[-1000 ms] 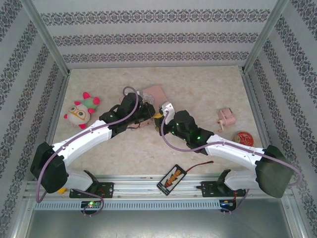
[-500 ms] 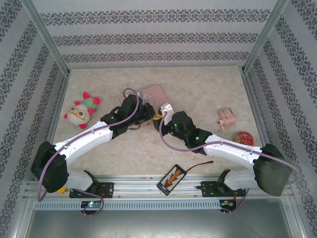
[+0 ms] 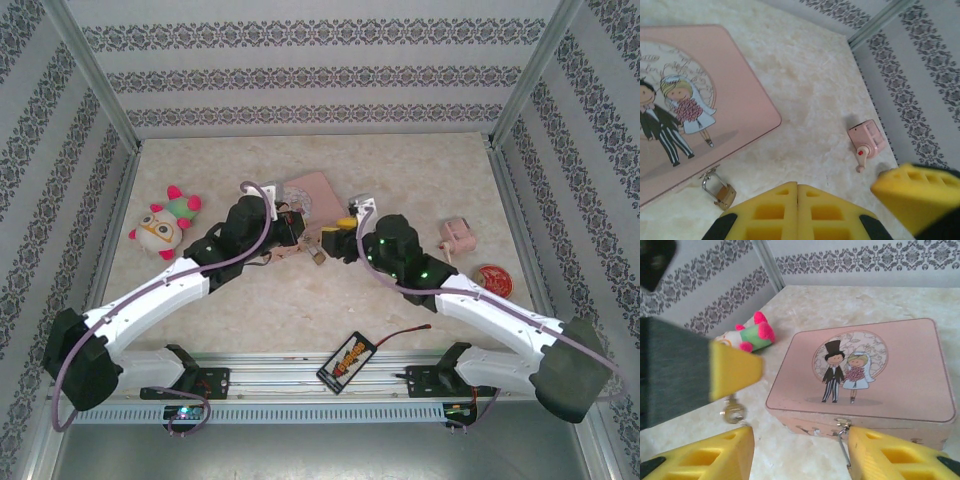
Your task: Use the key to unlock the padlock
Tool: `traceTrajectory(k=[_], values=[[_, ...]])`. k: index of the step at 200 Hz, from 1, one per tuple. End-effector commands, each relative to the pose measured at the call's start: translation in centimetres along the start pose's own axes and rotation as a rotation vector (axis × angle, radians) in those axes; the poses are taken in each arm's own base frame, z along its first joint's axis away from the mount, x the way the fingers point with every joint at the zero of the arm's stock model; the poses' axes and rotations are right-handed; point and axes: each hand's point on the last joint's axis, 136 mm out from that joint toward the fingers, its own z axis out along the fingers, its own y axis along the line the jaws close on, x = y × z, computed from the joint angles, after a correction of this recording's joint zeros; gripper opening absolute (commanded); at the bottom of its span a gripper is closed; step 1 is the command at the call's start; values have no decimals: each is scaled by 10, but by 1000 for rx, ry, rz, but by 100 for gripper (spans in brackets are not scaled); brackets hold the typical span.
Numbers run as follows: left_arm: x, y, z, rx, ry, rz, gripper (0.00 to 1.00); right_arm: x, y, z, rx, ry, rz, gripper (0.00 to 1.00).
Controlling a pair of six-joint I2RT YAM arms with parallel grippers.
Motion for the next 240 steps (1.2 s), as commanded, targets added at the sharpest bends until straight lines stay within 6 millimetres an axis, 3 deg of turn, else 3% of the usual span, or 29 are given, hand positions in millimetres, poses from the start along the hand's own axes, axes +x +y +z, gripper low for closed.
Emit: traceTrajectory(k=[1,47,82,134,206,240], values=[[-9,-24,-14,106,-37,167,0,-3,11,-3,-134,43,161,52],[-19,-45,-33,245,-81,244,0,-13,4,-3,-262,42,313,51],[-30,-56,-39,364,-138,202,0,-18,3,-8,-311,43,338,50],[-38,-71,-43,428,-146,229,0,-32,-4,-25,-310,-33,328,56],[-49,-101,-49,589,-158,220,0,-66,26,-49,-454,-146,262,55],[-52,-106,-49,623,-160,193,0,-71,40,-50,-532,-145,259,52]])
